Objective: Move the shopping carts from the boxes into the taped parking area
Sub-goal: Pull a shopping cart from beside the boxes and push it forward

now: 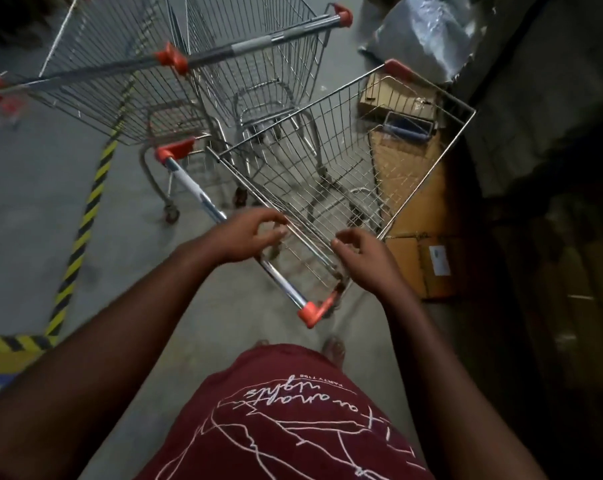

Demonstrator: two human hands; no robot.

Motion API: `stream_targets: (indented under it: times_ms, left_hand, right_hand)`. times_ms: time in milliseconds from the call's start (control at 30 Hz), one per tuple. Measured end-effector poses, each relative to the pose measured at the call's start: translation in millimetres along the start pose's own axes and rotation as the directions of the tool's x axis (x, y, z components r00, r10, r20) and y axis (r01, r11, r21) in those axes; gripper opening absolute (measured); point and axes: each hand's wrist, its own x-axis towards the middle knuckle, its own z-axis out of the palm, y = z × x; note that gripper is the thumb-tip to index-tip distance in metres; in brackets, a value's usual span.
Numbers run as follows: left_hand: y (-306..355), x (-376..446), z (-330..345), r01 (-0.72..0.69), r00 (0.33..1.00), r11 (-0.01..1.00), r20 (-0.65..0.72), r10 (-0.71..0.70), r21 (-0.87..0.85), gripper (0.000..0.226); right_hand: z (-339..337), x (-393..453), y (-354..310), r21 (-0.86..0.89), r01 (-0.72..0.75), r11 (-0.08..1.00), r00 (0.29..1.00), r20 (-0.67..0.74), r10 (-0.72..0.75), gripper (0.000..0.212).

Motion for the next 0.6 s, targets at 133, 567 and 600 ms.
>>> stream_targets:
  times_ms: [133, 567, 600]
  left_hand:
    - [-42, -10, -25, 0.076, 0.992, 0.918, 0.063, -0.109, 0.39, 0.081]
    - [-3, -67, 38, -0.072, 0.996, 0.953, -0.023, 0.083, 0.293, 0.079]
    - [1, -72, 39, -0.043, 0.998, 0.971, -0.026, 0.051, 0.234, 0.092]
  right_hand:
    - [32, -28, -39, 0.004, 0.055, 0.998, 0.998, 0.037, -0.055, 0.041]
    - [88, -97, -21, -0.54, -0.192, 0.819, 0.969, -0.237, 0.071, 0.104]
    - [84, -107, -16, -0.514, -0.196, 0.835, 0.969, -0.234, 0.083, 0.113]
